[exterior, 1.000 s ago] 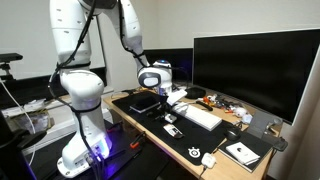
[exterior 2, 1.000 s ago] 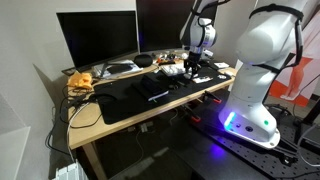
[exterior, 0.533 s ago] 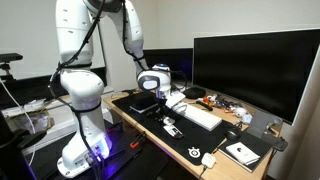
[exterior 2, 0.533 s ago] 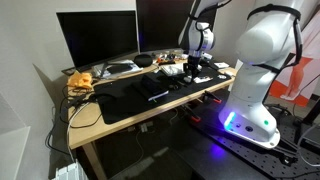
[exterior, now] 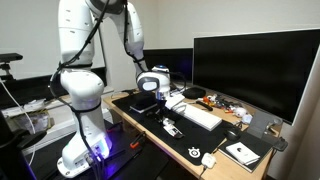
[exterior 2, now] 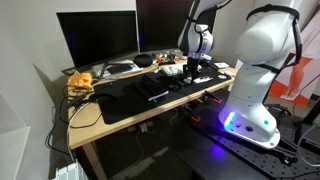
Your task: Move the white object near the mouse to the left
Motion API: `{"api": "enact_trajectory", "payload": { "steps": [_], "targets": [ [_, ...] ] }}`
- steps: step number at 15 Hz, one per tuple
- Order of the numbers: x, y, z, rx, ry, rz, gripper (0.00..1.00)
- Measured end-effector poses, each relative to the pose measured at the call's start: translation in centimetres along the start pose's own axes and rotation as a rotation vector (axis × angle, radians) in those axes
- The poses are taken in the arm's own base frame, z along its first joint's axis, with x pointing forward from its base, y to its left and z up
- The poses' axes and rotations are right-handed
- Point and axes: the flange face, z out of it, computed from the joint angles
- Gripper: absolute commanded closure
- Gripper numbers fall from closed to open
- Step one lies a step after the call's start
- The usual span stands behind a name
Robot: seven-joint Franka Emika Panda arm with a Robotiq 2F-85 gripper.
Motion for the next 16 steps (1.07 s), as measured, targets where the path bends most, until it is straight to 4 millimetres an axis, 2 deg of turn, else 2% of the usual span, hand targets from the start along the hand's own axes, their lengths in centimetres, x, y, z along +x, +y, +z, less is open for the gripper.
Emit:
{"api": "enact_trajectory", "payload": {
  "steps": [1, 2, 3, 6, 12, 16],
  "targets": [
    [0.0, 0.0, 0.0, 0.000, 0.000, 0.000, 0.73],
    [0.0, 0.0, 0.0, 0.000, 0.000, 0.000, 0.32],
    [0.0, 0.0, 0.0, 0.000, 0.000, 0.000, 0.21],
    [0.0, 0.0, 0.0, 0.000, 0.000, 0.000, 0.02],
    [-0.6, -0.2, -0.1, -0.001, -0.004, 0.013, 0.00],
    [-1.8, -0.4, -0.7, -0.015, -0.010, 0.002, 0.00]
  ]
}}
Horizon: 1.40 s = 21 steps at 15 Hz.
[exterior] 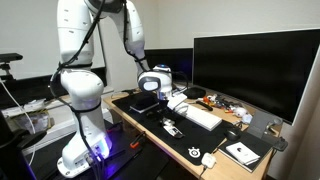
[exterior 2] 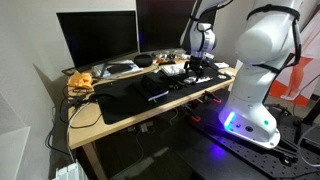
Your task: Move the white object near the mouse to the left
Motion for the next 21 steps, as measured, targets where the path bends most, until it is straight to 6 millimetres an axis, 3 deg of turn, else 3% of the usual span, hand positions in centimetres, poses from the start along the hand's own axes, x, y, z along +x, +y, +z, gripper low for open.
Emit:
{"api": "enact_trajectory", "payload": {
  "steps": [13, 21],
  "targets": [
    [-6.0, -1.3, -4.5, -0.056, -0.015, -0.031, 0.00],
    [-9.2, -3.4, -8.2, -0.039, 0.002, -0.082, 0.00]
  ]
}}
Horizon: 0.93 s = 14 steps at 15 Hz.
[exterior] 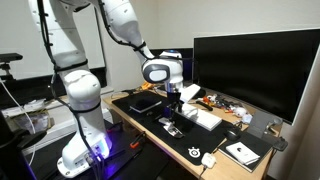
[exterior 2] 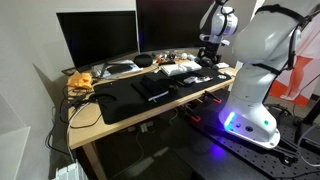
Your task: Move the white object near the mouse to the left
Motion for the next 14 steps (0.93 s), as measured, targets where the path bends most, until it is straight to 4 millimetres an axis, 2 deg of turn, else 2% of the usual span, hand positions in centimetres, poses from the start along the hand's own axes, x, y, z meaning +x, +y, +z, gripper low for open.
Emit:
{"api": "enact_trajectory", "payload": {
  "steps": [7, 10, 14],
  "targets": [
    [-1.1, -1.4, -4.3, 0.015, -0.017, -0.172, 0.00],
    [-1.0, -1.7, -5.2, 0.027, -0.014, -0.286, 0.00],
    [-0.8, -2.0, -5.4, 0.060, -0.001, -0.406, 0.00]
  ]
}}
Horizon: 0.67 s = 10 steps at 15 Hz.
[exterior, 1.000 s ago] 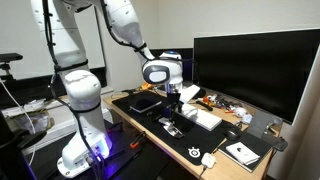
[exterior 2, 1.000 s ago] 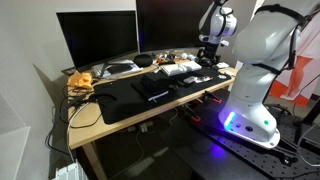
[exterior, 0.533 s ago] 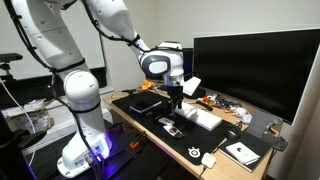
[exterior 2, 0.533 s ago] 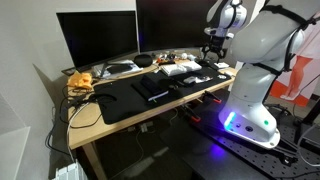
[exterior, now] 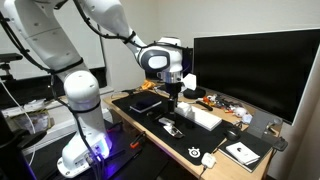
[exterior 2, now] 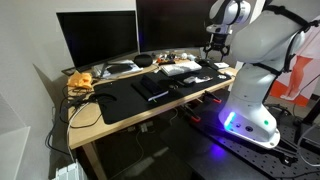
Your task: Move the white object near the mouse to the left
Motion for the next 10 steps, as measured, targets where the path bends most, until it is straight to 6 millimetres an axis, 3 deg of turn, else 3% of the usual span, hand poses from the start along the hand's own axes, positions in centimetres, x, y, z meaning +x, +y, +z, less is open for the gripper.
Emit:
{"api": "enact_trajectory", "payload": {
  "steps": [5, 10],
  "targets": [
    [0.7, -0.3, 0.3, 0.051, 0.017, -0.154, 0.00],
    [0.6, -1.2, 0.1, 0.046, 0.022, -0.173, 0.00]
  ]
}}
